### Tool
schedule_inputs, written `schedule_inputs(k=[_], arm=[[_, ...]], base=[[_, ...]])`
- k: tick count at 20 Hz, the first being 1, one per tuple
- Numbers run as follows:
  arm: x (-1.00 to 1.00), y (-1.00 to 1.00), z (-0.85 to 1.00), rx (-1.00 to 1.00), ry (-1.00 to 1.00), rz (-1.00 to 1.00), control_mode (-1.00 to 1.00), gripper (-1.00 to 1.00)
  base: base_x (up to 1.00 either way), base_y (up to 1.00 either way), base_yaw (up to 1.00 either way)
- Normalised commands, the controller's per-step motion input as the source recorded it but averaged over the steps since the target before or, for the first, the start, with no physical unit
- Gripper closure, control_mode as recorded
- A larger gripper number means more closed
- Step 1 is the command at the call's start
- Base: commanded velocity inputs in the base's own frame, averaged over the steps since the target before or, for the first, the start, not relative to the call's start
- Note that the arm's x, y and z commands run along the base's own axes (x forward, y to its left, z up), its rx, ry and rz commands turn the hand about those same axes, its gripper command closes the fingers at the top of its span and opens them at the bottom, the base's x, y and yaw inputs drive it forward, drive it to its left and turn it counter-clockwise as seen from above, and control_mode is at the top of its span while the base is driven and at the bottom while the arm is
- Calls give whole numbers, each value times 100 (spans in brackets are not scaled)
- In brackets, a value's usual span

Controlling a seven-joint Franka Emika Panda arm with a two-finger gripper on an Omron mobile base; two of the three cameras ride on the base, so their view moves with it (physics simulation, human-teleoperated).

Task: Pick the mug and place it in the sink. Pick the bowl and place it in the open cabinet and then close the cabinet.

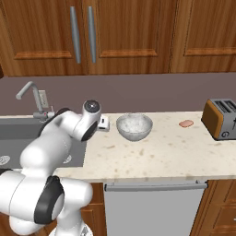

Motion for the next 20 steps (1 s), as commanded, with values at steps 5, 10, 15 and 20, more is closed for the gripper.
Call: schedule_inputs(k=[5, 10, 15, 20], arm=[[0, 21, 0, -4, 9, 12, -100, 100], [0, 28, 0, -7, 6, 8, -100, 100], [-5, 26, 0, -10, 0, 3, -100, 100], [-9, 22, 0, -9, 0, 3, -100, 100]], base=[[0, 0, 0], [0, 0, 0], [0, 0, 0], [0, 0, 0]])
